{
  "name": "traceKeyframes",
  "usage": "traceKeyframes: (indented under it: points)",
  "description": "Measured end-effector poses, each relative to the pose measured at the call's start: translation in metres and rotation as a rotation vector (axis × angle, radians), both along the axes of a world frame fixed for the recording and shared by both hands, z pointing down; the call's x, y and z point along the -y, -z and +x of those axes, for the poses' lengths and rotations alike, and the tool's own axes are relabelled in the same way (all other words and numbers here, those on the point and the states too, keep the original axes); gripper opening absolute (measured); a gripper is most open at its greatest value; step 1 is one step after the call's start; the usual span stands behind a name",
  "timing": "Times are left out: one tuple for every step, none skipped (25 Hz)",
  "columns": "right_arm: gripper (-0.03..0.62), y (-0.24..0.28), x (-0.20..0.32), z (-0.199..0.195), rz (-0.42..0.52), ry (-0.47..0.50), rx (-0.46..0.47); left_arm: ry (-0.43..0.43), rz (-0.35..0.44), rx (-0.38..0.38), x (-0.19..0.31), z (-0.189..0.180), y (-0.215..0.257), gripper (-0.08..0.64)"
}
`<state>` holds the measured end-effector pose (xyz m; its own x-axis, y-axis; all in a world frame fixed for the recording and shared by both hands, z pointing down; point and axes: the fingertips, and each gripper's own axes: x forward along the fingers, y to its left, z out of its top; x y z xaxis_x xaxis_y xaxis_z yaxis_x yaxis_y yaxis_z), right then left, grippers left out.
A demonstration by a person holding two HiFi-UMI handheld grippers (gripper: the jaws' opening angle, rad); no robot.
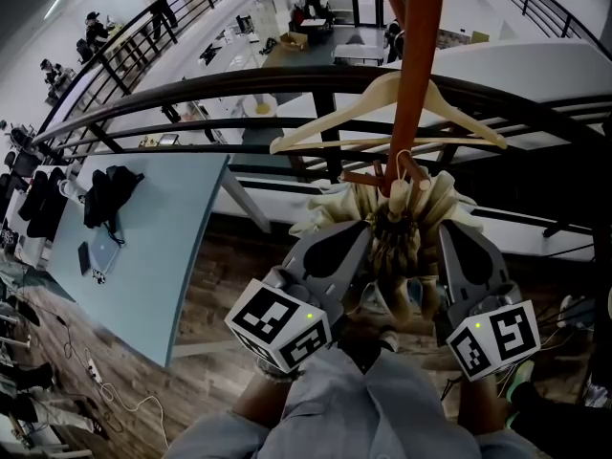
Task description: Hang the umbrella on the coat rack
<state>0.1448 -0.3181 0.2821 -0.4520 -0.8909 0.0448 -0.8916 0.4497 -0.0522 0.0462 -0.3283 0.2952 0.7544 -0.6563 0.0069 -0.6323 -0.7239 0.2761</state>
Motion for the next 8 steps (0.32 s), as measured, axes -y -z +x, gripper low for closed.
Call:
traceKeyframes:
  points:
    - [0.002,-0.0002,0.0006,-0.0003,0.0,0.001,0.0,0.0,0.0,0.0,0.0004,0.0,-0.0001,0.005]
    - [0.002,-0.0006,0.0012,-0.0008,-0.001,0.003,0.0,-0.002,0.001,0.0,0.0008,0.0,-0.0004,0.005]
    - [0.002,-0.0013,0.0019,-0.0013,-0.002,0.004,0.0,-0.002,0.0,0.0,0.0013,0.0,-0.0009,0.005]
    - [0.002,-0.0023,0.0026,-0.0017,-0.003,0.005,-0.001,-0.001,-0.001,0.0,0.0019,-0.0002,-0.0017,0.005]
    - [0.001,-0.0034,0.0034,-0.0021,-0.006,0.006,-0.002,0.001,-0.004,0.0,0.0026,-0.0006,-0.0025,0.005]
    - [0.002,-0.0045,0.0041,-0.0025,-0.008,0.006,-0.002,0.002,-0.007,-0.001,0.0033,-0.0009,-0.0034,0.005]
    - [0.002,-0.0057,0.0048,-0.0028,-0.011,0.007,-0.003,0.003,-0.009,-0.002,0.004,-0.0011,-0.0042,0.005]
    - [0.002,-0.0068,0.0055,-0.0032,-0.013,0.007,-0.004,0.003,-0.011,-0.004,0.0047,-0.0013,-0.005,0.005]
